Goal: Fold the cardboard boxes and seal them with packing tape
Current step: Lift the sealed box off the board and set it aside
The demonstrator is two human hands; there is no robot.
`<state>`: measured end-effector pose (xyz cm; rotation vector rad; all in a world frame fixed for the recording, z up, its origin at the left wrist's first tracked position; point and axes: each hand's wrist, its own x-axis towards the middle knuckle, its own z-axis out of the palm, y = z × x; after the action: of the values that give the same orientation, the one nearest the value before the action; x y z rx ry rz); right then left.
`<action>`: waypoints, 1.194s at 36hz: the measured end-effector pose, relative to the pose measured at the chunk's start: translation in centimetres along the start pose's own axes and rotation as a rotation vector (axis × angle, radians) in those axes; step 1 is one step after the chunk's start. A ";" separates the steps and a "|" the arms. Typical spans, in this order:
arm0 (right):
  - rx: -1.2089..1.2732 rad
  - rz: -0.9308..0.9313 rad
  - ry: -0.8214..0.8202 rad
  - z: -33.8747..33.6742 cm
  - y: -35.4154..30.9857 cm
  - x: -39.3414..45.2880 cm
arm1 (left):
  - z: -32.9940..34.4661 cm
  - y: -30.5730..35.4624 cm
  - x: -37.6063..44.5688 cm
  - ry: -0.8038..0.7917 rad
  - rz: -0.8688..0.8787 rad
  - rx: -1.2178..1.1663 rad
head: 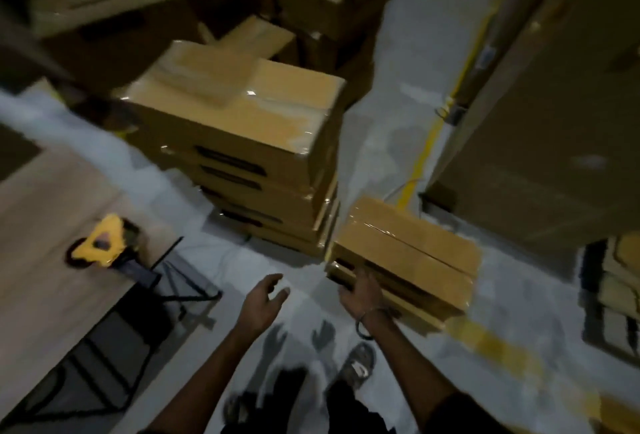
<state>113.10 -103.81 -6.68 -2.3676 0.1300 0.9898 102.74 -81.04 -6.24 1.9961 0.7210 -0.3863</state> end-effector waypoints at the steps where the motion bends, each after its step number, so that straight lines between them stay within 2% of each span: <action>1: -0.006 -0.033 -0.045 1.6 -1.7 -1.0 | -1.3 -1.3 -1.1 0.046 -0.025 -0.051; 9: -0.075 -0.258 -0.148 13.2 -14.9 -9.3 | -10.0 -14.4 -10.8 0.354 -0.228 -0.432; 12: -0.135 -0.320 -0.202 18.4 -18.8 -12.2 | -13.6 -19.3 -14.7 0.450 -0.258 -0.508; 19: -0.314 -0.406 -0.346 30.8 -23.8 -19.1 | -18.1 -29.7 -23.8 0.623 -0.353 -0.699; 24: -0.427 -0.453 -0.507 39.3 -27.1 -24.6 | -21.0 -35.5 -28.9 0.762 -0.426 -0.790; 27: -0.501 -0.495 -0.590 43.3 -29.5 -27.4 | -22.2 -39.1 -31.4 0.821 -0.442 -0.851; 37: -0.652 -0.644 -0.676 55.8 -36.3 -31.0 | -26.3 -47.0 -36.9 0.944 -0.537 -1.091; 43: -0.663 -0.666 -0.710 62.5 -40.1 -32.9 | -30.5 -51.5 -41.5 0.994 -0.671 -1.201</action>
<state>62.00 -40.95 -1.17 -2.1244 -1.3301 1.5746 37.41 -48.85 -3.53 0.6340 1.7097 0.6343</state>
